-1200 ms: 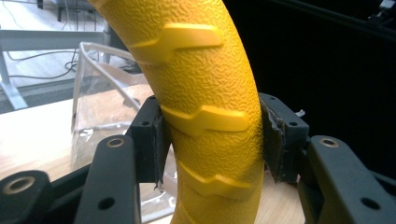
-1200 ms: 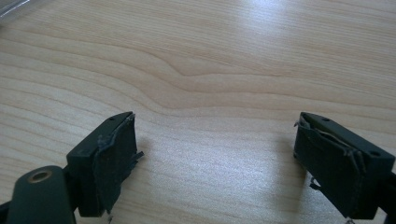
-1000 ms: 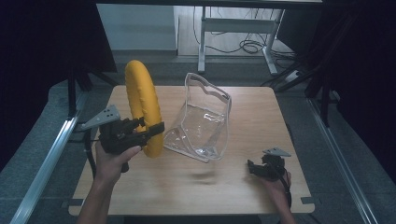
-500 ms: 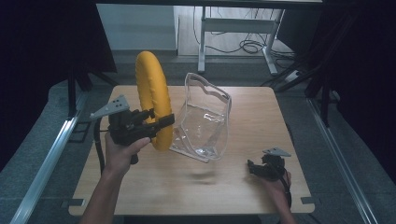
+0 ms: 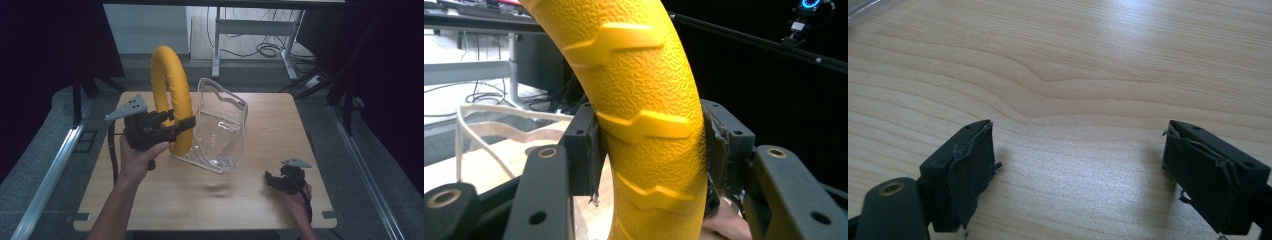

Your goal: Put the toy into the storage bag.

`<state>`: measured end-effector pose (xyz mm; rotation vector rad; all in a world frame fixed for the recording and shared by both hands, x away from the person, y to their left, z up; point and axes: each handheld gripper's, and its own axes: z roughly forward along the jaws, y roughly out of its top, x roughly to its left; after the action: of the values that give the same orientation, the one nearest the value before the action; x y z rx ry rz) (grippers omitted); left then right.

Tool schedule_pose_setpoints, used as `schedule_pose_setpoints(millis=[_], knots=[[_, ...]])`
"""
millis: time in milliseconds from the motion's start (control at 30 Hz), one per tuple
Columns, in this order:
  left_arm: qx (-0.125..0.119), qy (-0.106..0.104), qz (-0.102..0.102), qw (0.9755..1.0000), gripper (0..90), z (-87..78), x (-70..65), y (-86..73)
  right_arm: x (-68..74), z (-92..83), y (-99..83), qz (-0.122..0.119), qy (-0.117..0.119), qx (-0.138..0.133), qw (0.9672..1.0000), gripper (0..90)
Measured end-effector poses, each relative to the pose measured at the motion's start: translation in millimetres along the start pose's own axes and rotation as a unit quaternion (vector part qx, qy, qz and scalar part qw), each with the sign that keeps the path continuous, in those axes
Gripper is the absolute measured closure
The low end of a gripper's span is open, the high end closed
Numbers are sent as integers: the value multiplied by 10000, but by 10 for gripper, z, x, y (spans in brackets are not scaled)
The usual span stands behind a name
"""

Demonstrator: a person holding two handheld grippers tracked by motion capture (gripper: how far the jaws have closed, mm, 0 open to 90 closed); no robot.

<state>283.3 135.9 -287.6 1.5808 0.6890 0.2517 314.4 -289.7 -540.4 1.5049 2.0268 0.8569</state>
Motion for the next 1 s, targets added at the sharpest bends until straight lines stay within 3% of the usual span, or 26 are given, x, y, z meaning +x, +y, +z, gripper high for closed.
schedule_pose_setpoints(millis=[667,1000], knots=[[68,-340,344,9988,482,357,-268,206,1,0,0,11,-5,-4,10000,135],[75,-440,416,9981,482,463,-329,240,1,-2,1,14,-4,2,10000,135]])
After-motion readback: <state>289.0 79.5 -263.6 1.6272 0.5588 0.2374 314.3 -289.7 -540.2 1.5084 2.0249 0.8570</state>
